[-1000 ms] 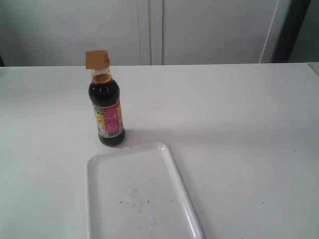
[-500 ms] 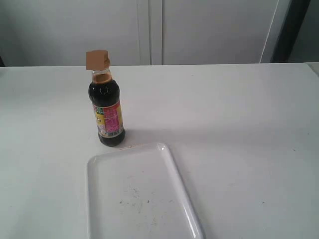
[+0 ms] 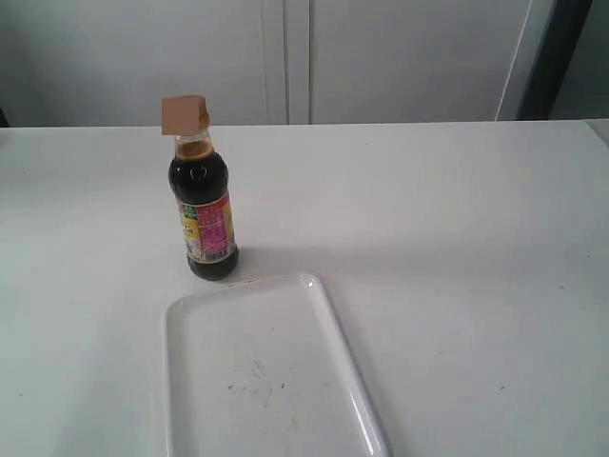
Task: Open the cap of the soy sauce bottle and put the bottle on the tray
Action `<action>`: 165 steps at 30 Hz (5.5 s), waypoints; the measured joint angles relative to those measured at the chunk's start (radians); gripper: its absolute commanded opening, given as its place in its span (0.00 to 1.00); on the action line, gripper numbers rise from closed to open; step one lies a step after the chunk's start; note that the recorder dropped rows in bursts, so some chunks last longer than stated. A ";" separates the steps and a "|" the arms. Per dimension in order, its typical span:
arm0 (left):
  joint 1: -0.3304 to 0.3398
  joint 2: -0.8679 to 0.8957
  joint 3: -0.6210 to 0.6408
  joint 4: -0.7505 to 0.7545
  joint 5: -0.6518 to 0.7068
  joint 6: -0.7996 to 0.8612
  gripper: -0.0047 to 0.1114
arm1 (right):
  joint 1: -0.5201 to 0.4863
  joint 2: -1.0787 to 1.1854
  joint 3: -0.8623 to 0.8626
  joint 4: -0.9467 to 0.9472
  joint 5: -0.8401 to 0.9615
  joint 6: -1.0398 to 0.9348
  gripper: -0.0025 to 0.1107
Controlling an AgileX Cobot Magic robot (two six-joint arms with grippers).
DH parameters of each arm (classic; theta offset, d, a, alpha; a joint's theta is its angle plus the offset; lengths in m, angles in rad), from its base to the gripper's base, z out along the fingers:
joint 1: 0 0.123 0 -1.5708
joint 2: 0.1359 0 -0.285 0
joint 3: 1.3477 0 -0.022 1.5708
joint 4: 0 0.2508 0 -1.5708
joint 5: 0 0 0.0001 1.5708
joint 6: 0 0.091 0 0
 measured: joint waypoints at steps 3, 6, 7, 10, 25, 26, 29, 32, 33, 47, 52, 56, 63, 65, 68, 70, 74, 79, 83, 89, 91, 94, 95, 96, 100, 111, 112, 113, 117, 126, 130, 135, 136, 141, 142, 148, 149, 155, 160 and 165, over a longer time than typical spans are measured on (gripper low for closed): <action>0.000 0.085 -0.017 0.119 -0.065 -0.109 0.04 | 0.000 0.000 0.000 0.000 0.000 0.000 0.02; 0.000 0.182 -0.037 0.283 -0.157 -0.257 0.04 | 0.000 0.000 0.000 0.000 0.000 0.000 0.02; 0.000 0.209 -0.042 0.322 -0.188 -0.289 0.04 | 0.000 0.000 0.000 0.000 0.000 0.000 0.02; 0.000 0.300 -0.064 0.414 -0.294 -0.358 0.04 | 0.000 0.000 0.000 0.000 0.000 0.000 0.02; 0.000 0.672 -0.200 0.641 -0.590 -0.479 0.04 | 0.000 0.000 0.000 0.000 0.000 0.002 0.02; 0.000 0.693 -0.209 0.654 -0.619 -0.487 0.04 | 0.000 0.000 0.000 0.000 0.000 0.002 0.02; 0.000 0.736 -0.227 0.691 -0.689 -0.520 0.04 | 0.000 0.000 0.000 0.000 0.000 0.008 0.02; 0.000 0.770 -0.247 0.713 -0.742 -0.539 0.04 | 0.000 0.000 0.000 0.000 0.000 0.008 0.02; 0.000 0.779 -0.256 0.719 -0.754 -0.544 0.04 | 0.000 0.000 0.000 0.000 0.000 0.008 0.02; -0.113 0.940 -0.390 0.799 -0.812 -0.578 0.04 | 0.000 0.000 0.000 0.000 0.000 0.008 0.02; -0.161 0.992 -0.438 0.809 -0.791 -0.578 0.14 | 0.000 0.000 0.000 0.000 0.000 0.015 0.02; -0.195 1.032 -0.483 0.820 -0.782 -0.578 0.41 | 0.000 0.000 0.000 0.000 0.000 0.022 0.02; -0.253 1.110 -0.561 0.822 -0.780 -0.578 0.92 | 0.000 0.000 0.000 0.000 0.000 0.024 0.02; -0.264 1.134 -0.584 0.820 -0.780 -0.578 0.95 | 0.000 0.000 0.000 0.000 0.000 0.024 0.02; -0.273 1.173 -0.612 0.820 -0.758 -0.578 0.95 | 0.000 0.000 0.000 0.000 0.000 0.025 0.02; -0.277 1.198 -0.629 0.820 -0.740 -0.578 0.95 | 0.000 0.000 0.000 0.000 0.000 0.025 0.02; -0.280 1.243 -0.654 0.820 -0.737 -0.578 0.95 | 0.000 0.000 0.000 0.000 0.000 0.027 0.02; -0.280 1.302 -0.680 0.820 -0.737 -0.578 0.94 | 0.000 0.000 0.000 0.002 0.002 0.027 0.02; -0.280 1.354 -0.699 0.803 -0.754 -0.578 0.94 | 0.000 0.000 0.000 0.002 0.002 0.027 0.02; -0.280 1.434 -0.707 0.775 -0.819 -0.562 0.94 | 0.000 0.000 0.000 0.002 0.002 0.027 0.02; -0.280 1.458 -0.709 0.768 -0.835 -0.544 0.94 | 0.000 0.000 0.000 0.002 0.002 0.027 0.02; -0.280 1.483 -0.709 0.756 -0.849 -0.518 0.94 | 0.000 0.000 0.000 0.002 0.002 0.027 0.02; -0.280 1.490 -0.709 0.752 -0.852 -0.507 0.94 | 0.000 0.000 0.000 0.002 0.002 0.027 0.02; -0.280 1.499 -0.709 0.752 -0.854 -0.499 0.94 | 0.000 0.000 0.000 0.002 0.002 0.027 0.02; -0.280 1.519 -0.709 0.747 -0.856 -0.482 0.94 | 0.000 0.000 0.000 0.002 0.002 0.027 0.02; -0.280 1.601 -0.709 0.740 -0.900 -0.461 0.94 | 0.000 0.000 0.000 0.002 0.002 0.027 0.02; -0.280 1.607 -0.709 0.738 -0.901 -0.454 0.94 | 0.000 0.000 0.000 0.002 0.002 0.027 0.02; -0.280 1.612 -0.709 0.736 -0.903 -0.450 0.94 | 0.000 0.000 0.000 0.002 0.002 0.027 0.02; -0.280 1.645 -0.709 0.735 -0.909 -0.434 0.94 | 0.000 0.000 0.000 0.002 0.002 0.027 0.02; -0.280 1.738 -0.709 0.732 -0.923 -0.405 0.94 | 0.000 0.000 0.000 0.002 0.002 0.027 0.02; -0.280 1.778 -0.709 0.732 -0.923 -0.380 0.94 | 0.000 0.000 0.000 0.002 0.002 0.027 0.02; -0.280 1.785 -0.709 0.732 -0.923 -0.354 0.74 | 0.000 0.000 0.000 0.002 0.002 0.027 0.02; -0.280 1.785 -0.709 0.732 -0.925 -0.353 0.66 | 0.000 0.000 0.000 0.002 0.002 0.027 0.02; -0.281 1.796 -0.713 0.744 -0.948 -0.346 0.05 | 0.000 0.000 0.000 0.002 0.002 0.027 0.02; -0.281 1.799 -0.713 0.744 -0.954 -0.341 0.04 | 0.000 0.000 0.000 0.004 0.002 0.027 0.02; -0.281 1.812 -0.713 0.751 -0.979 -0.313 0.04 | 0.000 0.000 0.000 0.004 0.002 0.027 0.02; -0.281 1.815 -0.713 0.751 -0.982 -0.308 0.04 | 0.000 0.000 0.000 0.004 0.002 0.027 0.02; -0.281 1.817 -0.715 0.755 -0.988 -0.297 0.04 | 0.000 0.000 0.000 0.004 0.002 0.027 0.02; -0.281 1.817 -0.715 0.765 -0.990 -0.275 0.04 | 0.000 0.000 0.000 0.004 0.002 0.027 0.02; -0.281 1.817 -0.715 0.780 -0.994 -0.254 0.04 | 0.000 0.000 0.000 0.004 0.002 0.027 0.02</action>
